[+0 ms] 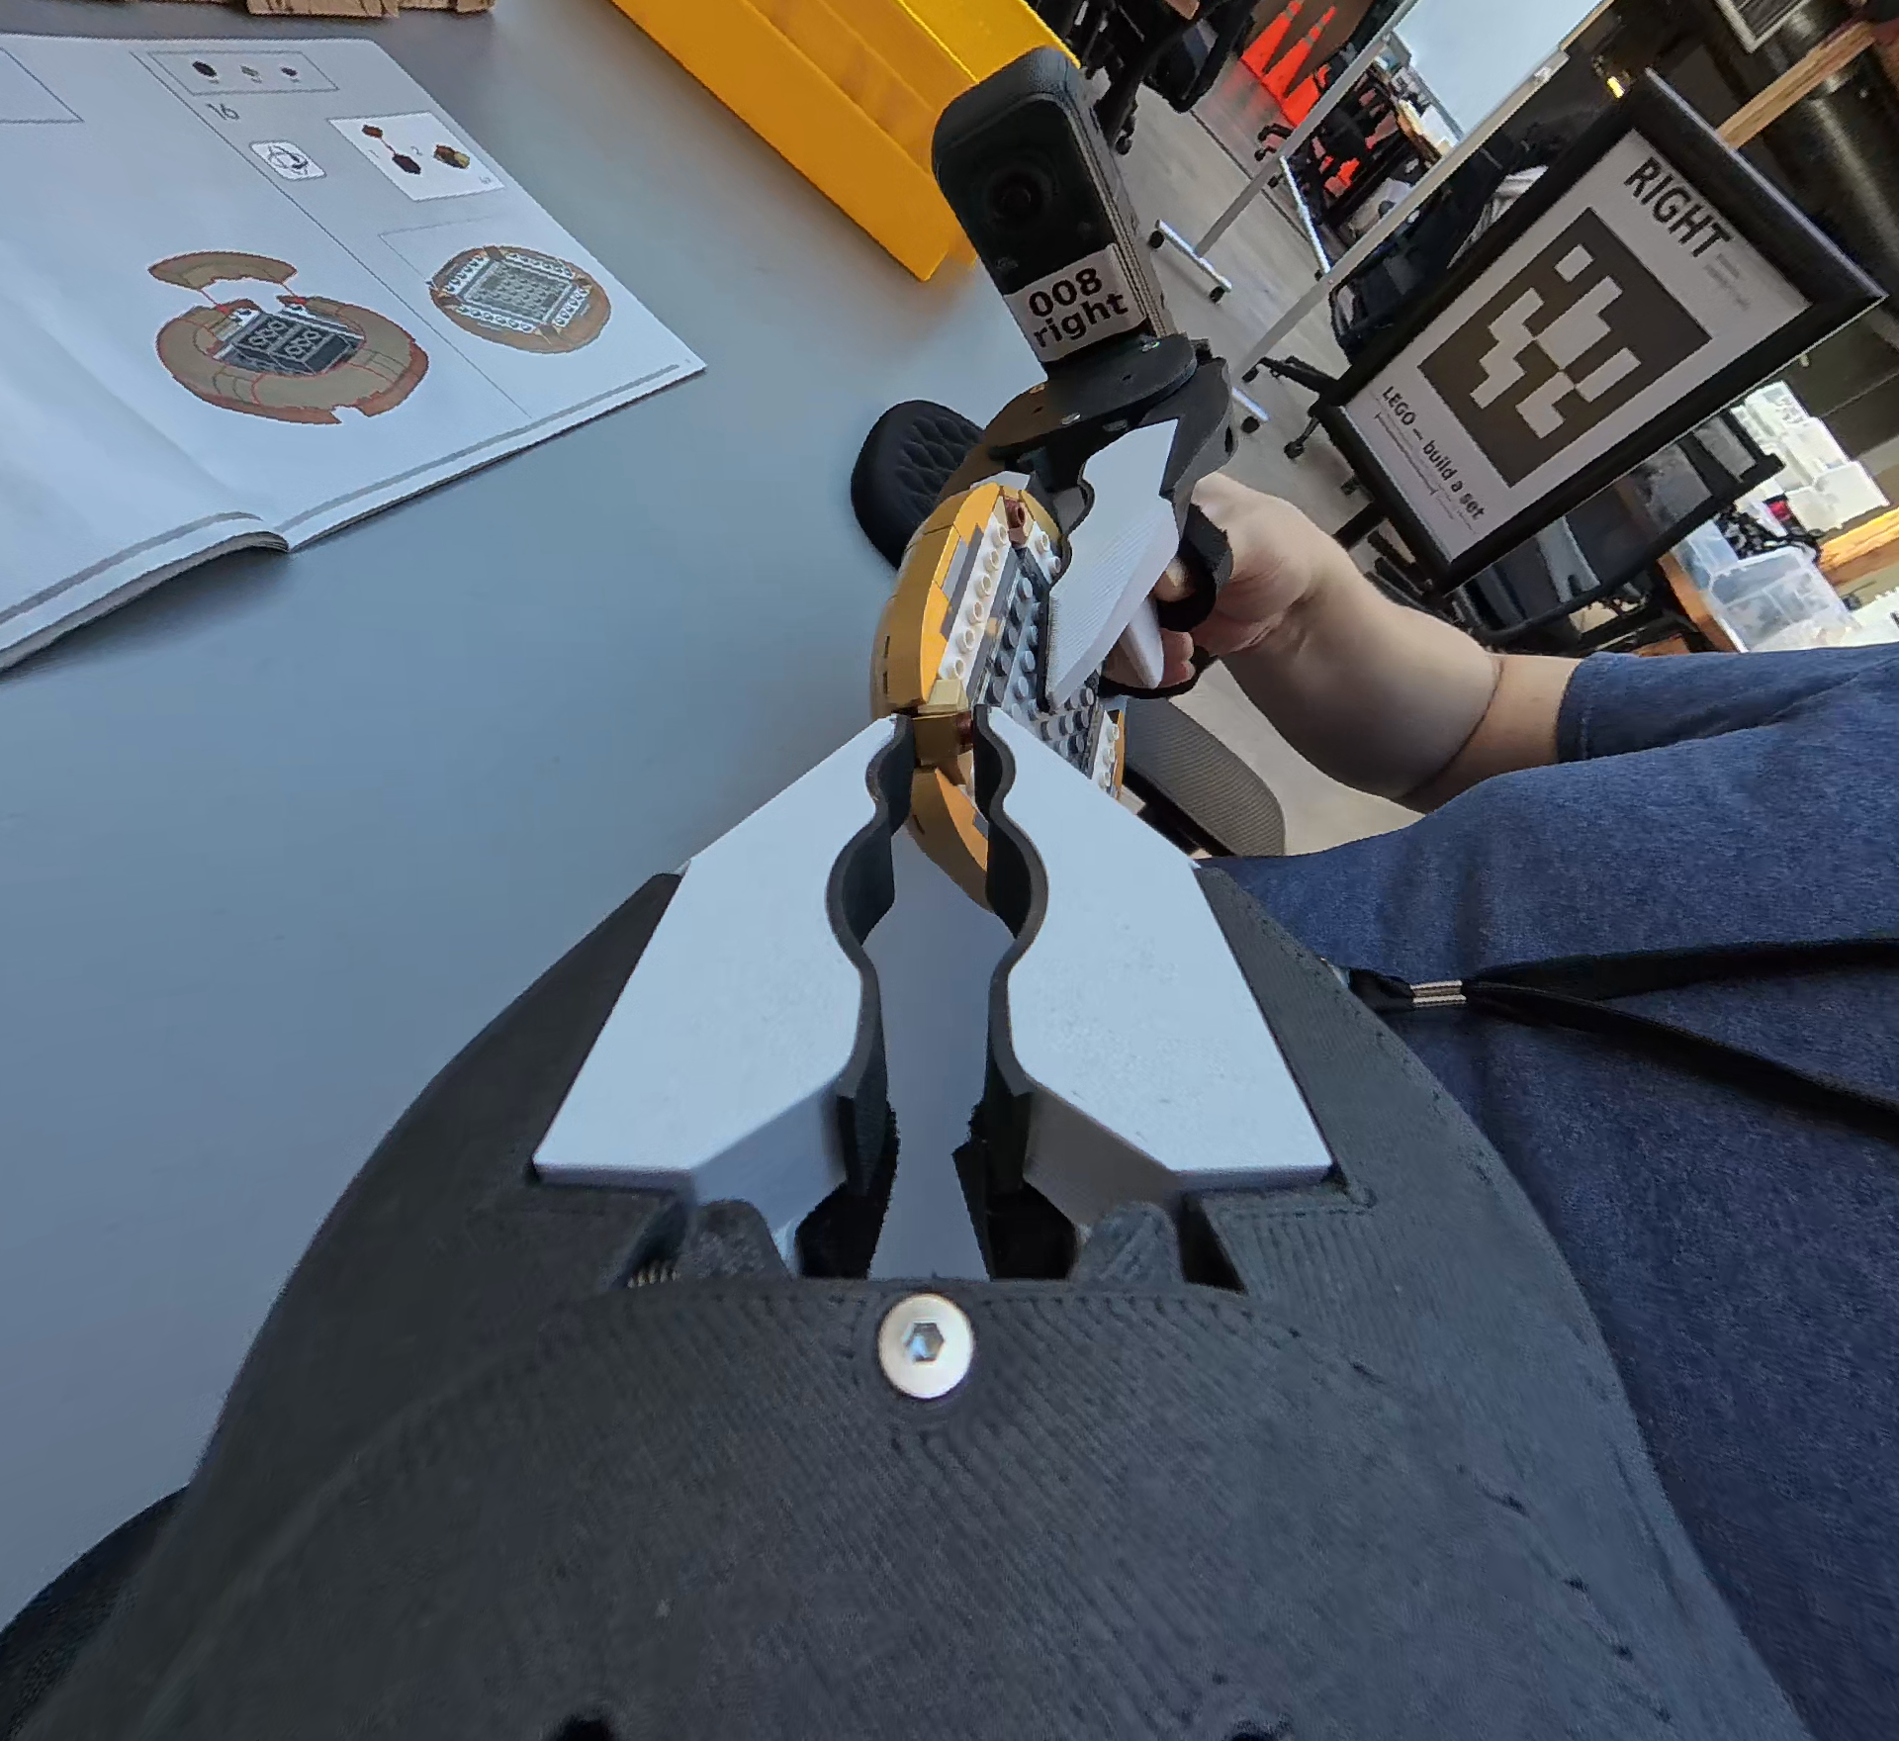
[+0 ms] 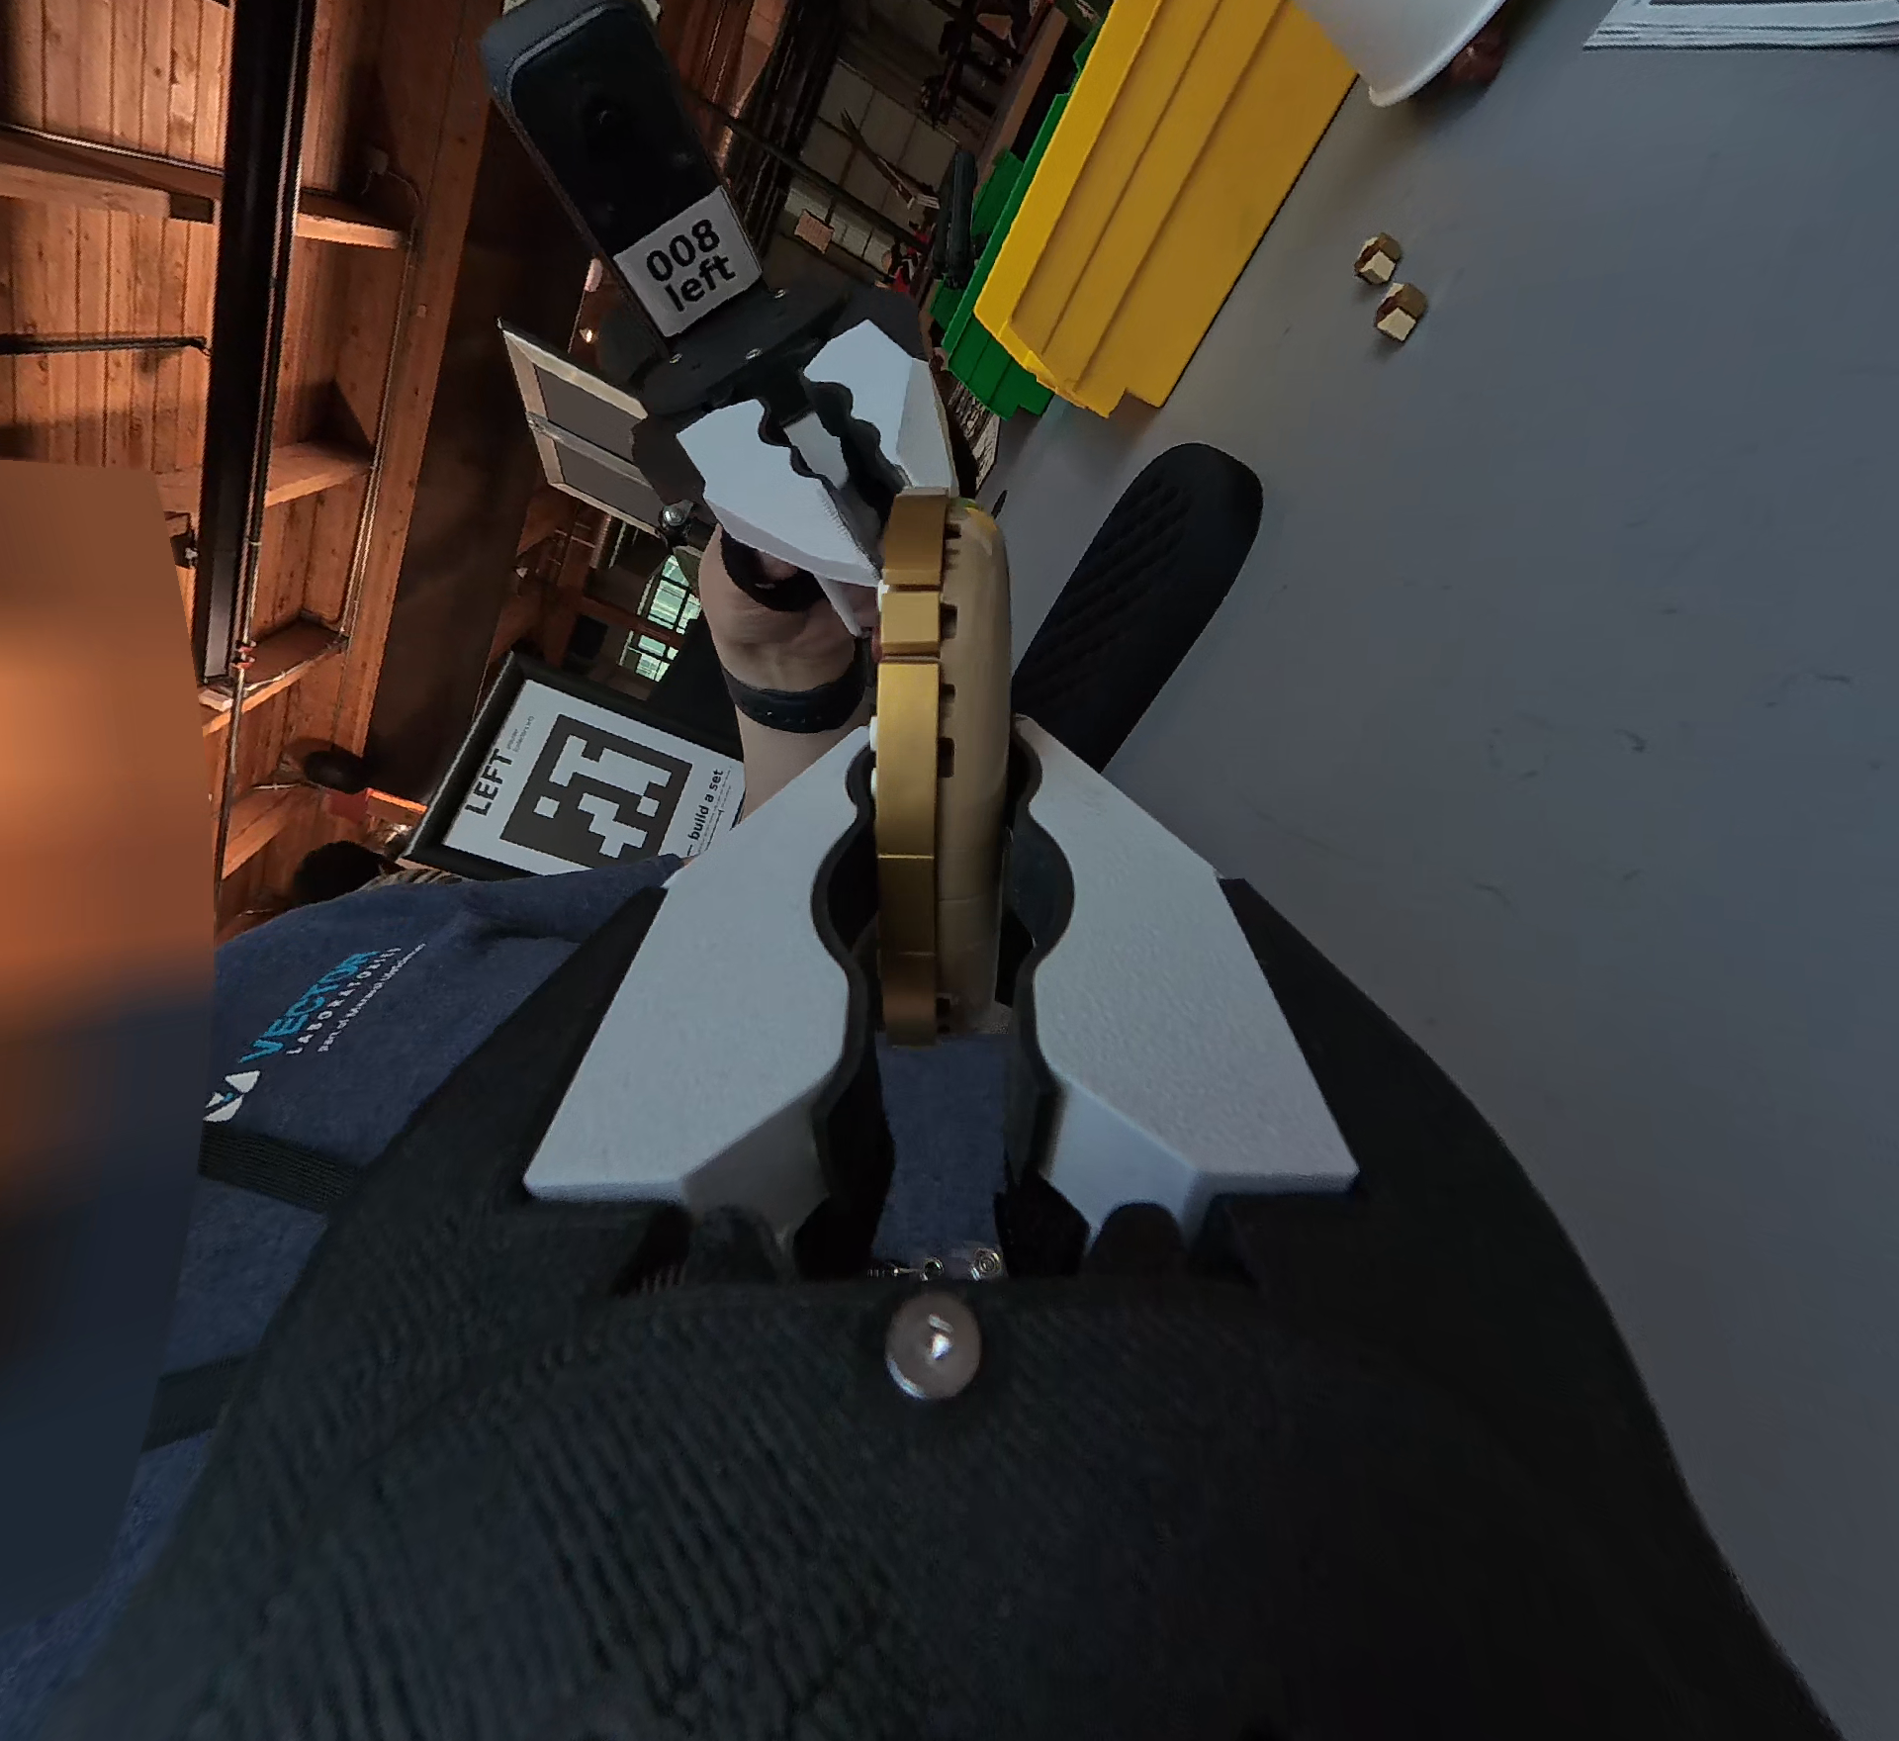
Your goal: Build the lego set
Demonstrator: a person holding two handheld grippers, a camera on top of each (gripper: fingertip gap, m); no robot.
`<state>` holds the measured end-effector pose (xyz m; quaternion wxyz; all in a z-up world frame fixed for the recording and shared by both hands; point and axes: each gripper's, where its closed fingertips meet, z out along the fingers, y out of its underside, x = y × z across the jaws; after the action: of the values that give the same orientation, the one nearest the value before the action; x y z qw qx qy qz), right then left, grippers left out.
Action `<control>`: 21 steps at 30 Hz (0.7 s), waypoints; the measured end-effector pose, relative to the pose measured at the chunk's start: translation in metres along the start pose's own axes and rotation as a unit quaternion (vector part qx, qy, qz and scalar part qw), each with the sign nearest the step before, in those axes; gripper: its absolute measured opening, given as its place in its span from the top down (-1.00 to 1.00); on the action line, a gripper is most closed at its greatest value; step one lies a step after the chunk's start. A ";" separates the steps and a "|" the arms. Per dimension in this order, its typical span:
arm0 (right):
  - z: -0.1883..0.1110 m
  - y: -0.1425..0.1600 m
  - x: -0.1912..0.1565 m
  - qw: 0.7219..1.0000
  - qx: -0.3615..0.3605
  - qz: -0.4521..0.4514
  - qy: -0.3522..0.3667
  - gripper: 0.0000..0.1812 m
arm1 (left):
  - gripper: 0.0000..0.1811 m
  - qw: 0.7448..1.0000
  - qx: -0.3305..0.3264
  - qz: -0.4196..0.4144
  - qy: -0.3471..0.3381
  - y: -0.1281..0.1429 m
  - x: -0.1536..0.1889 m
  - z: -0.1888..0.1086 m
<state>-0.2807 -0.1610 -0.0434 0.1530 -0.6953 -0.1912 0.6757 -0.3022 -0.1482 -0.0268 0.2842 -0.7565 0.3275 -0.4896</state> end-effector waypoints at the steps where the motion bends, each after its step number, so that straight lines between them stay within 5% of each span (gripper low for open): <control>1: 0.000 0.000 -0.001 1.000 0.000 -0.002 -0.003 0.78 | 0.90 1.000 0.000 -0.007 0.008 0.000 0.001 -0.001; 11: 0.000 0.006 -0.002 1.000 -0.019 -0.012 -0.014 0.80 | 0.90 0.998 -0.037 -0.028 0.032 0.006 0.004 -0.002; 18: 0.000 0.002 -0.004 1.000 -0.010 -0.009 -0.022 0.79 | 0.90 1.000 -0.027 -0.008 0.000 0.000 0.002 -0.002; 21: 0.001 0.005 -0.004 1.000 -0.013 -0.007 -0.023 0.80 | 0.73 0.998 -0.038 0.014 -0.045 0.003 -0.005 -0.002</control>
<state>-0.2815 -0.1668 -0.0423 0.1443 -0.6801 -0.2088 0.6878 -0.3065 -0.1463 -0.0308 0.2761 -0.7834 0.3431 -0.4386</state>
